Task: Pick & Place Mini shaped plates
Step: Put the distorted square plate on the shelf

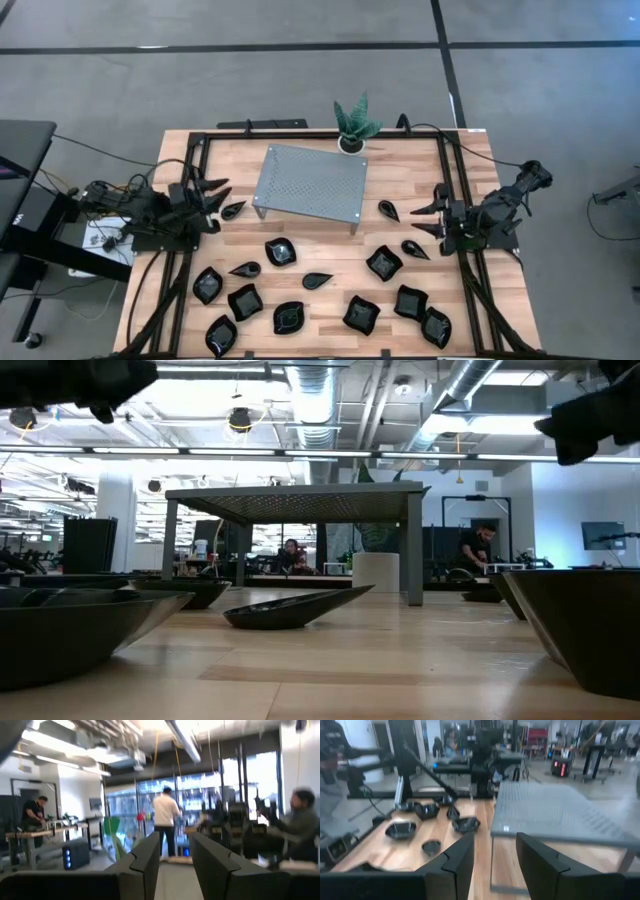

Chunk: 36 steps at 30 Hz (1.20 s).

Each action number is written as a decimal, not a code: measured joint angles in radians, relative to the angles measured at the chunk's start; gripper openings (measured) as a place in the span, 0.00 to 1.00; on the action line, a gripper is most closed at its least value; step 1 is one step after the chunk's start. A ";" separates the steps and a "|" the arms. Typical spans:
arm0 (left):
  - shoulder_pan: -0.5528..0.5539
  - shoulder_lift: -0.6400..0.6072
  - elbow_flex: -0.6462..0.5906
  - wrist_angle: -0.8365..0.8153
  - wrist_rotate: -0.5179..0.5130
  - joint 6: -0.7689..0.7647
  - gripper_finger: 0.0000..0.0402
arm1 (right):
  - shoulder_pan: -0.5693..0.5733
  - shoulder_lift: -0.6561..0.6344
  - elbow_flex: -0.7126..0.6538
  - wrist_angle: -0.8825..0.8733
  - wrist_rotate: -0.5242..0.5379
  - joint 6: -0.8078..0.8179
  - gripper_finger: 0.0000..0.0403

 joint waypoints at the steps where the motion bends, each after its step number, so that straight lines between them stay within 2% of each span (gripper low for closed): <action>1: 0.000 0.000 0.000 0.020 0.000 0.000 0.28 | 0.000 0.001 0.000 0.025 0.000 -0.007 0.35; 8: 0.000 0.000 0.001 0.038 -0.004 0.000 0.28 | 0.000 0.001 0.000 0.138 -0.003 -0.012 0.36; 14: 0.000 0.014 0.000 0.045 -0.023 -0.026 0.28 | 0.000 0.001 0.000 0.225 -0.030 0.053 0.35; 17: 0.000 0.057 0.000 0.044 -0.024 -0.152 0.28 | -0.008 0.001 0.000 0.224 -0.004 0.038 0.34; 19: 0.000 0.101 0.000 0.044 -0.017 -0.224 0.28 | -0.027 0.001 0.000 0.226 0.018 -0.030 0.34; 22: 0.000 0.176 0.006 0.059 0.042 -0.242 0.28 | -0.069 0.002 0.000 0.288 0.025 -0.136 0.34; 25: 0.000 0.262 0.056 0.061 0.087 -0.244 0.28 | -0.113 0.009 0.000 0.364 -0.040 -0.152 0.34; 30: 0.000 0.462 0.211 -0.020 0.094 -0.244 0.28 | -0.183 0.128 0.007 0.453 -0.185 -0.176 0.35; 36: -0.018 0.652 0.384 -0.239 0.095 -0.244 0.28 | -0.231 0.436 0.156 0.406 -0.264 -0.093 0.36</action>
